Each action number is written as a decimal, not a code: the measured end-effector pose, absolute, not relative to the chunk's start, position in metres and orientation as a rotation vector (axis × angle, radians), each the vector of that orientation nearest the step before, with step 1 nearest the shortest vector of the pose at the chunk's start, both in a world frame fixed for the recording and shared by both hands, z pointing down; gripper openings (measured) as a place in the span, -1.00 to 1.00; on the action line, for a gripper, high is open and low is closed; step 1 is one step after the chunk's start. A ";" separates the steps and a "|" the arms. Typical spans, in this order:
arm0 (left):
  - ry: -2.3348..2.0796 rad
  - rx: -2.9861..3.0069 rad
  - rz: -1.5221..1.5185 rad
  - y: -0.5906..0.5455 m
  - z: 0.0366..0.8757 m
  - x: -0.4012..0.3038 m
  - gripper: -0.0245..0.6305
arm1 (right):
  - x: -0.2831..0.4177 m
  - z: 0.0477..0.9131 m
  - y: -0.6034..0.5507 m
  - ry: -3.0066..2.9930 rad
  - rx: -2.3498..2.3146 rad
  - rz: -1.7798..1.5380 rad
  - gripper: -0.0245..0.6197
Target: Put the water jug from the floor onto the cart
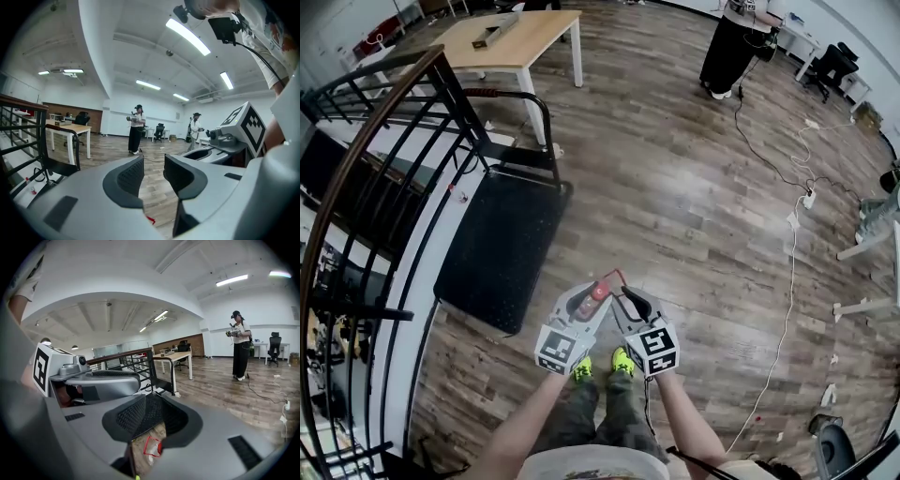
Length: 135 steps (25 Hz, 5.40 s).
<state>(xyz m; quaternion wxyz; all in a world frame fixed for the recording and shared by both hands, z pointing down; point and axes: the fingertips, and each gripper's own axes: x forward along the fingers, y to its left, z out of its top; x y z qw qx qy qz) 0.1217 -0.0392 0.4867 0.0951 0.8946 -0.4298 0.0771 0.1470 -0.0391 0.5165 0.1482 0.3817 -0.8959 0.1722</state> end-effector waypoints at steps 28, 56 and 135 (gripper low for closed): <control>-1.413 2.438 0.415 -0.123 0.807 0.126 -0.49 | 0.160 0.828 -0.120 -2.403 1.120 0.636 -0.66; -1.441 2.351 0.503 -0.127 0.912 0.130 -0.50 | 0.177 0.975 -0.129 -2.182 1.080 0.824 -0.56; -1.672 2.456 0.411 -0.041 0.421 0.103 -0.89 | 0.134 0.434 -0.066 -2.553 0.883 0.666 -0.71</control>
